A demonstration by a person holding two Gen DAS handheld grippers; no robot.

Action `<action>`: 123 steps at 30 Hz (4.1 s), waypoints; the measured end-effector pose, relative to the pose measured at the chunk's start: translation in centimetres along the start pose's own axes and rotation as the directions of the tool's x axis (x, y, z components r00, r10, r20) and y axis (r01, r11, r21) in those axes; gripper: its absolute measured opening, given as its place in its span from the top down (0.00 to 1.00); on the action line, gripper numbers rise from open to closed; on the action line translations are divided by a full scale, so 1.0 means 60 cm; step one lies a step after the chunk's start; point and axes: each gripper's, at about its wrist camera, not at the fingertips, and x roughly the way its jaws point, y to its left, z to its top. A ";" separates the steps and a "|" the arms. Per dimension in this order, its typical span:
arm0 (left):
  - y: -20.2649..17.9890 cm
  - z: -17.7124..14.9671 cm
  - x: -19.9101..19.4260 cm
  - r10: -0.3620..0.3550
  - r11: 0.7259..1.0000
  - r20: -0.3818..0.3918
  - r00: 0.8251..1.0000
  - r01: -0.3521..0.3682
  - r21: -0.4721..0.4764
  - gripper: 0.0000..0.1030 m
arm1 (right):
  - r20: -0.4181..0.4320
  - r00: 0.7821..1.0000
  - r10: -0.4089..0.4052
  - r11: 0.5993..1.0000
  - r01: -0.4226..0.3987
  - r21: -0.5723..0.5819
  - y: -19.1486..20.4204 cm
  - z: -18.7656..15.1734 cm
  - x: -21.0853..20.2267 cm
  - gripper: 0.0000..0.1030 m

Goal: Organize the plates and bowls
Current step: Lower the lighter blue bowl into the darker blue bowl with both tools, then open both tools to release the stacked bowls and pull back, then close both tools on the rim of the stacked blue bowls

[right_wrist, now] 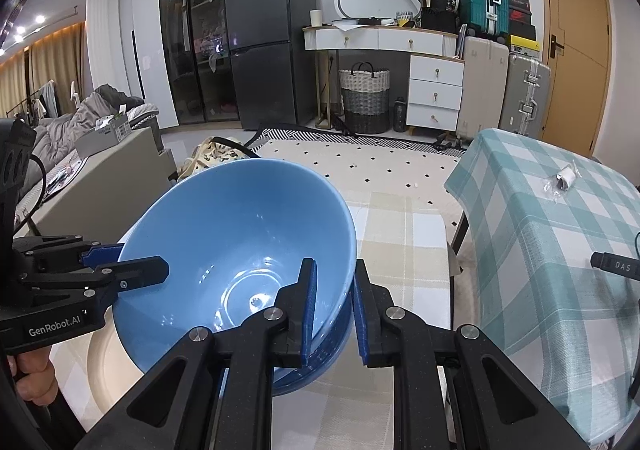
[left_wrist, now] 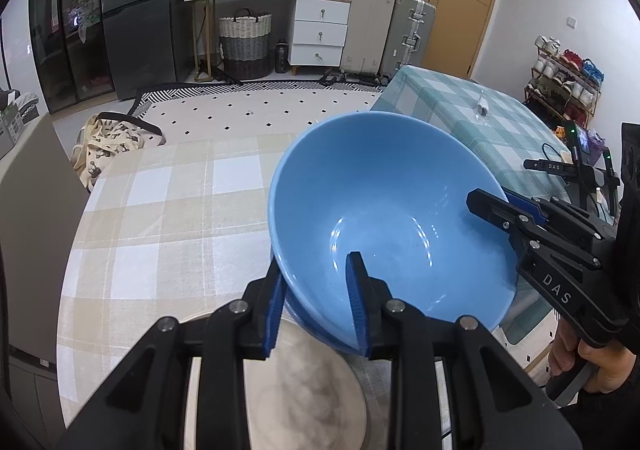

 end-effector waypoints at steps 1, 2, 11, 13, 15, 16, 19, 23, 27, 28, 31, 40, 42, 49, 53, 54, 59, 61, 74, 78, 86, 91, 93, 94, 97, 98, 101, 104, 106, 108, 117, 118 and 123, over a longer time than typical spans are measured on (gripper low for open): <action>0.002 -0.001 0.003 0.002 1.000 -0.005 1.000 -0.002 -0.002 0.73 | -0.004 1.000 0.000 1.000 0.000 -0.003 0.000 0.001 0.003 0.84; 0.003 -0.002 0.005 0.004 1.000 -0.008 1.000 -0.004 -0.002 0.73 | -0.007 1.000 -0.001 1.000 0.001 -0.006 0.002 0.001 0.005 0.84; 0.012 -0.010 0.021 0.017 1.000 -0.024 1.000 -0.017 -0.003 0.73 | -0.039 0.999 -0.009 1.000 0.008 -0.028 0.014 -0.002 0.028 0.83; 0.014 -0.012 0.025 0.025 1.000 -0.027 0.999 -0.025 -0.001 0.73 | -0.045 0.999 -0.014 0.999 0.012 -0.036 0.017 -0.004 0.033 0.83; 0.014 -0.013 0.028 0.031 1.000 -0.029 0.999 -0.031 0.002 0.73 | -0.054 0.998 -0.024 0.999 0.021 -0.047 0.020 -0.005 0.039 0.83; 0.014 -0.013 0.030 0.036 0.999 -0.030 0.999 -0.036 0.005 0.73 | -0.056 0.998 -0.029 0.998 0.026 -0.055 0.023 -0.007 0.041 0.83; 0.014 -0.016 0.033 0.048 0.999 -0.029 0.998 -0.048 0.015 0.73 | -0.067 0.997 -0.037 0.997 0.033 -0.063 0.026 -0.011 0.048 0.83; 0.011 -0.018 0.038 0.053 0.998 -0.034 0.998 -0.052 0.027 0.73 | -0.072 0.996 -0.051 0.996 0.045 -0.071 0.024 -0.014 0.053 0.83; 0.008 -0.021 0.046 0.058 0.998 -0.045 0.997 -0.056 0.031 0.73 | -0.074 0.995 -0.064 0.995 0.058 -0.081 0.023 -0.018 0.055 0.83; 0.007 -0.021 0.048 0.060 0.998 -0.046 0.997 -0.059 0.034 0.73 | -0.076 0.995 -0.068 0.995 0.061 -0.085 0.024 -0.019 0.057 0.83; 0.003 -0.021 0.049 0.073 0.996 -0.041 0.996 -0.071 0.047 0.73 | -0.083 0.994 -0.077 0.993 0.069 -0.091 0.023 -0.022 0.060 0.82; -0.005 -0.027 0.063 0.108 0.991 -0.046 0.993 -0.103 0.087 0.73 | -0.101 0.988 -0.114 0.987 0.101 -0.124 0.024 -0.030 0.073 0.81; -0.006 -0.030 0.067 0.116 0.989 -0.049 0.992 -0.111 0.093 0.73 | -0.099 0.987 -0.125 0.985 0.111 -0.135 0.026 -0.031 0.075 0.81; -0.013 -0.034 0.075 0.147 0.982 -0.046 0.988 -0.140 0.126 0.73 | -0.105 0.982 -0.155 0.976 0.136 -0.170 0.034 -0.038 0.084 0.78; -0.014 -0.034 0.077 0.158 0.979 -0.042 0.987 -0.151 0.138 0.73 | -0.112 0.979 -0.170 0.971 0.147 -0.190 0.038 -0.042 0.089 0.77; -0.014 -0.034 0.077 0.160 0.978 -0.041 0.986 -0.153 0.141 0.73 | -0.115 0.979 -0.170 0.971 0.147 -0.189 0.037 -0.042 0.090 0.77; -0.015 -0.035 0.080 0.169 0.974 -0.041 0.985 -0.161 0.157 0.73 | -0.119 0.975 -0.189 0.964 0.161 -0.210 0.040 -0.044 0.094 0.77; -0.016 -0.035 0.081 0.172 0.973 -0.045 0.984 -0.163 0.161 0.73 | -0.119 0.973 -0.199 0.959 0.168 -0.228 0.045 -0.045 0.096 0.77; -0.016 -0.038 0.085 0.145 0.978 -0.070 0.987 -0.132 0.160 0.58 | -0.148 0.973 -0.180 0.962 0.143 -0.231 0.047 -0.049 0.104 0.64; -0.013 -0.037 0.088 0.119 0.984 -0.092 0.989 -0.105 0.146 0.49 | -0.158 0.973 -0.166 0.963 0.126 -0.238 0.049 -0.052 0.107 0.54; 0.015 -0.030 0.086 0.042 0.998 -0.127 0.991 -0.036 0.056 0.40 | -0.153 0.980 -0.128 0.978 0.100 -0.182 0.036 -0.042 0.094 0.24; 0.045 -0.016 0.071 -0.035 0.998 -0.101 0.994 0.031 -0.046 0.07 | -0.131 0.990 -0.054 0.997 0.046 -0.063 0.003 -0.025 0.077 0.11; 0.056 -0.012 0.068 -0.062 0.996 -0.094 0.994 0.056 -0.069 0.01 | -0.113 0.993 -0.040 0.999 0.039 -0.012 -0.011 -0.019 0.069 0.02; 0.062 -0.010 0.067 -0.074 0.994 -0.084 0.994 0.067 -0.085 0.00 | -0.106 0.994 -0.032 0.999 0.033 0.008 -0.016 -0.018 0.066 0.01; 0.074 -0.008 0.071 -0.086 0.991 -0.082 0.993 0.076 -0.113 0.00 | -0.108 0.994 -0.013 0.998 0.019 0.060 -0.035 -0.014 0.065 0.01; 0.078 -0.008 0.074 -0.088 0.989 -0.085 0.993 0.077 -0.124 0.00 | -0.110 0.994 -0.015 0.997 0.023 0.074 -0.040 -0.014 0.067 0.01; 0.086 -0.009 0.082 -0.076 0.988 -0.094 0.993 0.062 -0.144 0.00 | -0.125 0.992 -0.019 0.995 0.030 0.091 -0.049 -0.016 0.073 0.01; 0.091 -0.011 0.091 -0.071 0.987 -0.104 0.992 0.055 -0.150 0.00 | -0.134 0.991 -0.006 0.993 0.022 0.118 -0.056 -0.018 0.080 0.01; 0.093 -0.013 0.097 -0.070 0.987 -0.111 0.991 0.052 -0.154 0.00 | -0.148 0.989 0.005 0.990 0.015 0.138 -0.061 -0.020 0.087 0.01; 0.095 -0.015 0.104 -0.071 0.986 -0.123 0.990 0.050 -0.160 0.00 | -0.164 0.986 0.013 0.988 0.012 0.154 -0.064 -0.022 0.096 0.01; 0.096 -0.022 0.127 -0.089 0.981 -0.145 0.986 0.062 -0.183 0.02 | -0.204 0.977 0.068 0.980 -0.027 0.196 -0.059 -0.030 0.125 0.01; 0.094 -0.023 0.127 -0.087 0.983 -0.147 0.985 0.060 -0.175 0.04 | -0.205 0.976 0.076 0.979 -0.034 0.201 -0.058 -0.030 0.127 0.01; 0.087 -0.025 0.134 -0.114 0.981 -0.168 0.979 0.085 -0.172 0.30 | -0.233 0.967 0.100 0.982 -0.057 0.183 -0.047 -0.031 0.137 0.25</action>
